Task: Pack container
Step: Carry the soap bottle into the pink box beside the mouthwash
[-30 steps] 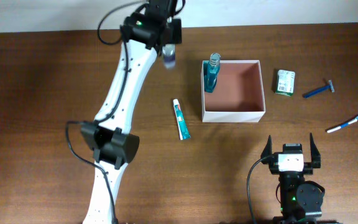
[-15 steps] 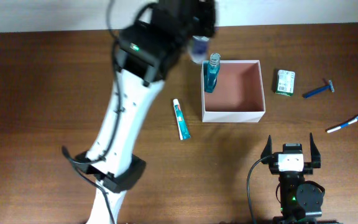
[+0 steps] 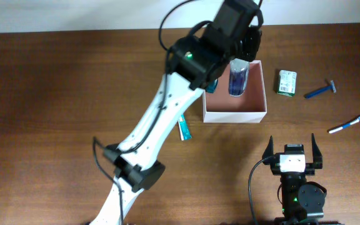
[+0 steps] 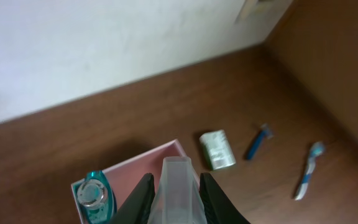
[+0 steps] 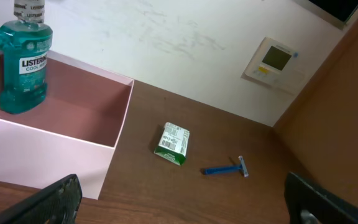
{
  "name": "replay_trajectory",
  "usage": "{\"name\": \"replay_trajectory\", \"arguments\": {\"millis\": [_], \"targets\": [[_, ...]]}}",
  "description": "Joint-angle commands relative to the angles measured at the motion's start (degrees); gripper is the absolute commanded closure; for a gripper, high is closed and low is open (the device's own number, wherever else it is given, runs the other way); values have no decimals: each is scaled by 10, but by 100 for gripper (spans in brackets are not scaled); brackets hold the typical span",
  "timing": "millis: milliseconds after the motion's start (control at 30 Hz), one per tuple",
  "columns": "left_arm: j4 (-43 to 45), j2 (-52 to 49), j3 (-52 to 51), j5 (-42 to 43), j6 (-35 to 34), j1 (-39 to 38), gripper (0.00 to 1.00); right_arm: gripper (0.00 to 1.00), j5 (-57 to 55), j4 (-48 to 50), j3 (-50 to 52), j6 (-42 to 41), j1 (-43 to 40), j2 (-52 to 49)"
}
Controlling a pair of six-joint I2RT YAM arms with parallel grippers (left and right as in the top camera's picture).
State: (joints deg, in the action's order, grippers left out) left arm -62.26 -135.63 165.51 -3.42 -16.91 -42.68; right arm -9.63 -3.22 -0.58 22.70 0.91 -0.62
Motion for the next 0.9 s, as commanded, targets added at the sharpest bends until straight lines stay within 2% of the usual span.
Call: {"name": "replay_trajectory", "arguments": {"millis": [0, 67, 167, 867], "targets": [[15, -31, -2, -4, 3, 3, 86, 1, -10, -5, 3, 0, 5, 4], [22, -46, -2, -4, 3, 3, 85, 1, -9, -5, 3, 0, 5, 4], [32, -65, -2, -4, 3, 3, 78, 1, -9, -5, 3, 0, 5, 4], [100, -143, -4, -20, 3, 25, 74, 1, -9, -5, 3, 0, 5, 4]]}}
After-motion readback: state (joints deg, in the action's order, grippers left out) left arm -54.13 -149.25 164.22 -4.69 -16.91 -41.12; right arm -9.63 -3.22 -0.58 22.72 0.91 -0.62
